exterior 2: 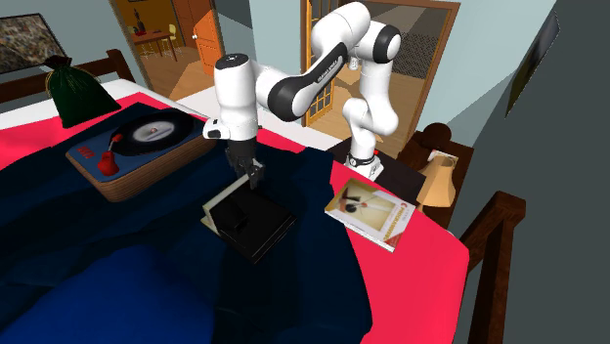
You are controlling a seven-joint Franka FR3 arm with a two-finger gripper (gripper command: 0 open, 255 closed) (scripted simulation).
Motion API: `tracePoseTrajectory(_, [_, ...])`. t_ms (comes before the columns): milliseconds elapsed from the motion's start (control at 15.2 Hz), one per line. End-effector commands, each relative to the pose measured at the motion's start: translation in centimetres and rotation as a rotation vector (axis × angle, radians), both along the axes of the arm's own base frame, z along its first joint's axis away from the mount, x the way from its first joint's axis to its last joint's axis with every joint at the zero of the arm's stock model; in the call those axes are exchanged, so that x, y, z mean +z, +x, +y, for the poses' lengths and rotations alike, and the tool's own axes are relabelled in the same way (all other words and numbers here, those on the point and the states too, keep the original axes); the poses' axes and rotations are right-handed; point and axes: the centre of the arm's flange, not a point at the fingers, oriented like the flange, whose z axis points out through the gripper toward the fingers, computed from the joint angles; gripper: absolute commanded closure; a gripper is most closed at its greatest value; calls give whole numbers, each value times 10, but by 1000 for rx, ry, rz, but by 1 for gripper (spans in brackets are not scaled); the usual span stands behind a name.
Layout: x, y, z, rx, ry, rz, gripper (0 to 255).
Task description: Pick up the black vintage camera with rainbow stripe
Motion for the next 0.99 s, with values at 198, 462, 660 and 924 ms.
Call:
tracePoseTrajectory(198, [-1,0,0,0,0,1,255])
tracePoseTrajectory(462, [-1,0,0,0,0,1,255])
tracePoseTrajectory(660, [14,0,0,0,0,1,255])
tracePoseTrajectory(924, [36,0,0,0,0,1,255])
